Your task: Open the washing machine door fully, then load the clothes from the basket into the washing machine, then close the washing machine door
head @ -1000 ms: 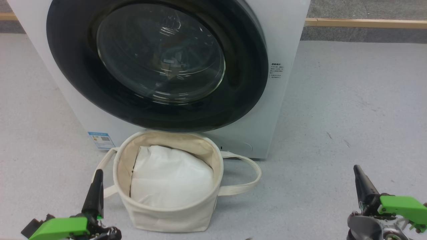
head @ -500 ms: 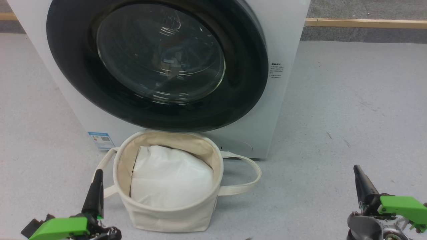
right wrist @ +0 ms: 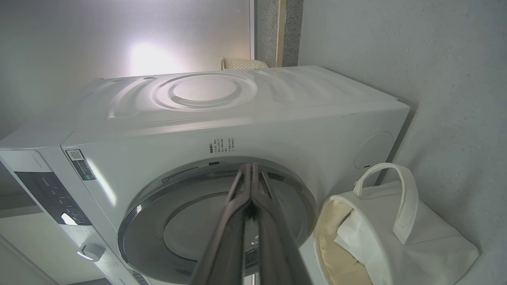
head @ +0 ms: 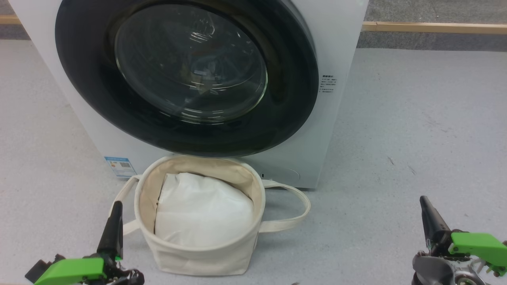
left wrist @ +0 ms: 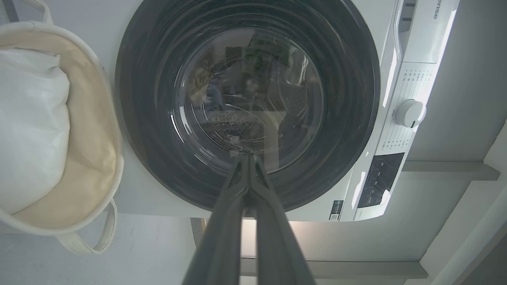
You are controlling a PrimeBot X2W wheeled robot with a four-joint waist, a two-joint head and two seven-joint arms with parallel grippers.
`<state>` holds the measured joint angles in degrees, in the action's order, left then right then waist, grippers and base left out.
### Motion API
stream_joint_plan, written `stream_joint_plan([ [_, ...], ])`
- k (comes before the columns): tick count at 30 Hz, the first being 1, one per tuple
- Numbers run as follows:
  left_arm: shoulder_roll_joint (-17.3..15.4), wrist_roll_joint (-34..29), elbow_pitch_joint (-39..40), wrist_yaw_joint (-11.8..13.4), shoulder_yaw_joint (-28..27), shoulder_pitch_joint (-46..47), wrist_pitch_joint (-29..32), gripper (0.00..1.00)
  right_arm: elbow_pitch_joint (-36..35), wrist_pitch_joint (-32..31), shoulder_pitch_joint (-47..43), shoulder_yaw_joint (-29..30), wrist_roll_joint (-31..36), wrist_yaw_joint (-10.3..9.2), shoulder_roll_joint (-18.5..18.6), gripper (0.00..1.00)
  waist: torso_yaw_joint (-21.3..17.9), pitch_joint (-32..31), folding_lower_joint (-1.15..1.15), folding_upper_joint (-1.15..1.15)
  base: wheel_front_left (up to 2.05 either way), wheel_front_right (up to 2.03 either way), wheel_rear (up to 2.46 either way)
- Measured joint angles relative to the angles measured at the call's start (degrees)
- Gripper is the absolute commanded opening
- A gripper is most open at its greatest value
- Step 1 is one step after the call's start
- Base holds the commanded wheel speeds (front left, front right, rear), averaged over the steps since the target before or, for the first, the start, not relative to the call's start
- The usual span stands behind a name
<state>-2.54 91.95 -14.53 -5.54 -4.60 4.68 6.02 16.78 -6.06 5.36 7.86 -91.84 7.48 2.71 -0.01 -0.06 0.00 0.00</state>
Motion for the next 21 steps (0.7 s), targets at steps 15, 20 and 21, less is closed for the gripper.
stream_joint_plan([
  [15, 0.0, 0.0, 0.0, 0.0, 0.0, 0.0, 0.0, 0.00, 0.0, 0.0, 0.0, 0.0, 0.0, 0.00, 0.0, 0.00, 0.0, 0.0, 0.00, 0.00, 0.00, 0.00, 0.00],
  [20, 0.0, 0.0, 0.0, 0.0, 0.0, 0.0, 0.0, 0.00, 0.0, 0.0, 0.0, 0.0, 0.0, 0.00, 0.0, 0.00, 0.0, 0.0, 0.00, 0.00, 0.00, 0.00, 0.00],
  [21, 0.0, 0.0, 0.0, 0.0, 0.0, 0.0, 0.0, 0.00, 0.0, 0.0, 0.0, 0.0, 0.0, 0.00, 0.0, 0.00, 0.0, 0.0, 0.00, 0.00, 0.00, 0.00, 0.00],
])
